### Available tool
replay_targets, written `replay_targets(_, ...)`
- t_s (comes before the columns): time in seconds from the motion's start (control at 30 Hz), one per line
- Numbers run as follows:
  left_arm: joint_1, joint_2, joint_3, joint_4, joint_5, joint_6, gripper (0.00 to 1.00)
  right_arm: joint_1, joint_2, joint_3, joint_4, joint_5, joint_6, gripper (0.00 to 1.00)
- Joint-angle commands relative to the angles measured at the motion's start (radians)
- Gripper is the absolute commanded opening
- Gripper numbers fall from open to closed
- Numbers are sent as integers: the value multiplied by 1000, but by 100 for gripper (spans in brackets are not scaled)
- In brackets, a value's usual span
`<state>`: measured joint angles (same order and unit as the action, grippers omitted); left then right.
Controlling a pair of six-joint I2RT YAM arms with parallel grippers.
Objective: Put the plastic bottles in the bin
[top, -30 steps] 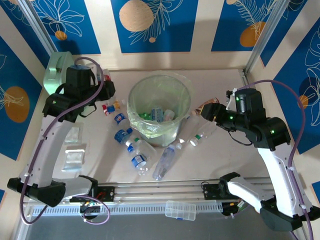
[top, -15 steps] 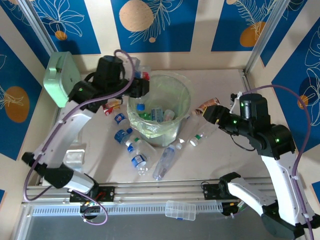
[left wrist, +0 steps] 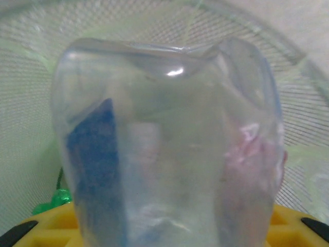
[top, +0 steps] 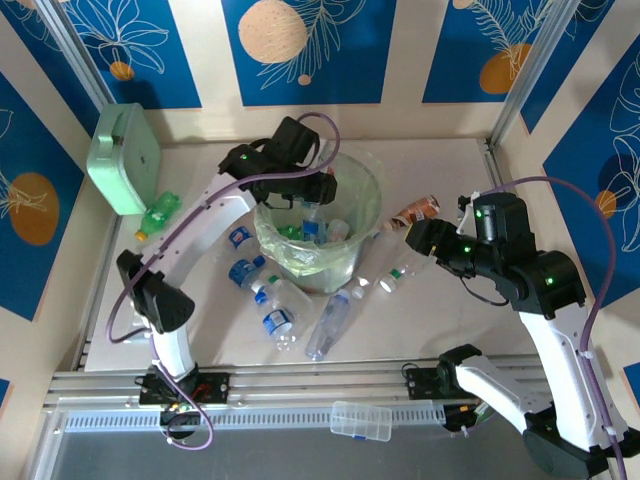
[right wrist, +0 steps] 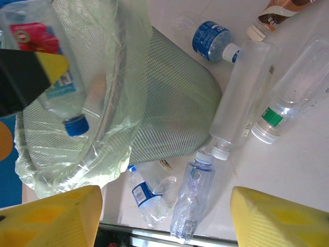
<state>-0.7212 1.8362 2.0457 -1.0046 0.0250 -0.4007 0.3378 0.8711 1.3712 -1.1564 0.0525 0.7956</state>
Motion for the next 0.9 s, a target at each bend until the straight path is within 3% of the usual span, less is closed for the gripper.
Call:
replay_targets(0.0,-14,44,62,-42,-9,-50,47,-6,-14,-15,-29,-4,-32,67)
replay_targets(0.2,-22,137,75,-61,39,-131,50,-13,-3,-8,-30,12,-77,67)
replay_targets(0.47,-26,226,78,-84,53,-123,55,-21,3,-15,-17,23,-127,68)
replay_targets(0.7,-24,235,58,-68,40,-136,76,-26,3,-14,-14,26,-155,67)
replay_targets(0.87,-21,223,67,-63,38,-138,83,-29,2,-9,-16,26,-165,67)
